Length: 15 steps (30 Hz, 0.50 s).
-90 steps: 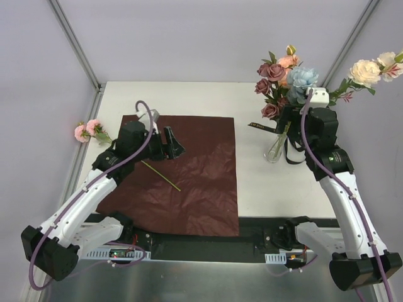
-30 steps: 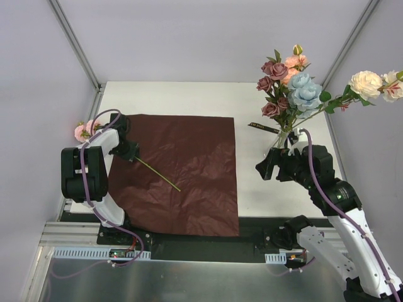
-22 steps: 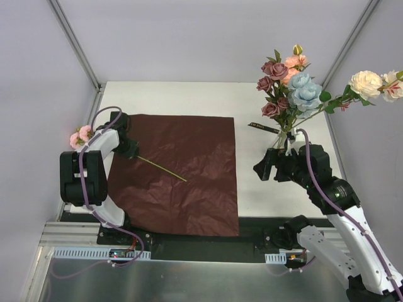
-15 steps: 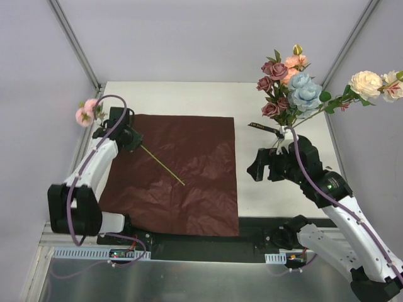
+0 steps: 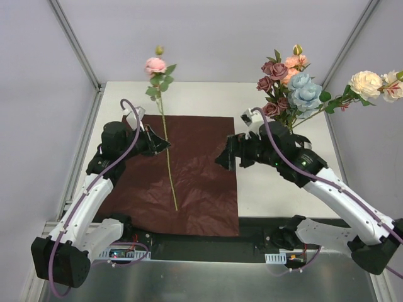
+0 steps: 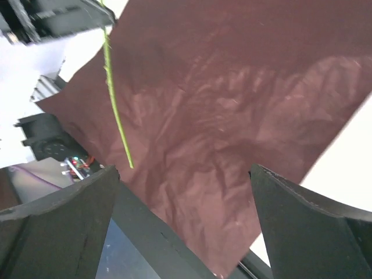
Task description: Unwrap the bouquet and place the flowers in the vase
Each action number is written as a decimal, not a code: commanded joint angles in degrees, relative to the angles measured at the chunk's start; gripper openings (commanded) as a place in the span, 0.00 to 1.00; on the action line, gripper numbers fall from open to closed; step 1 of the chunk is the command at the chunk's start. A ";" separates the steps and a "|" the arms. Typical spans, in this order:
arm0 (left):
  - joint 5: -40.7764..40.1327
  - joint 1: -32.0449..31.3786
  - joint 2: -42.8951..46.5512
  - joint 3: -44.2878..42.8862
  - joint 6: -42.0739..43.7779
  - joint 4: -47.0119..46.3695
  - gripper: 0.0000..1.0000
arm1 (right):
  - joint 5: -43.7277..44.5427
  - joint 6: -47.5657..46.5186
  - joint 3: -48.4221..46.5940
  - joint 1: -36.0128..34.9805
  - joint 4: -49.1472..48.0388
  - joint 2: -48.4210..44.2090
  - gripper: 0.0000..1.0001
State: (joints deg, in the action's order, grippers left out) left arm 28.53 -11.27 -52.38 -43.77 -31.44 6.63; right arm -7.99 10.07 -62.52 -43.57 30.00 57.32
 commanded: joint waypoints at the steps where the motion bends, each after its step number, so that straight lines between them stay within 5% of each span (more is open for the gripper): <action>1: 16.98 -2.43 1.67 0.35 7.70 -10.49 0.00 | -1.42 3.37 -6.90 -3.35 -9.85 5.33 0.97; 5: 20.24 -4.46 2.89 0.18 9.12 -11.29 0.00 | -0.98 6.54 -11.91 -4.06 -13.21 9.99 0.99; 15: 21.12 -9.47 5.53 1.23 8.85 -11.38 0.00 | 1.05 7.78 -22.99 -7.75 -17.61 20.81 0.68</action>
State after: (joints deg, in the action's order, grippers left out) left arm 47.03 -19.16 -48.25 -43.20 -24.34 -1.13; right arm -7.70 16.60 -80.53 -50.26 16.64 75.16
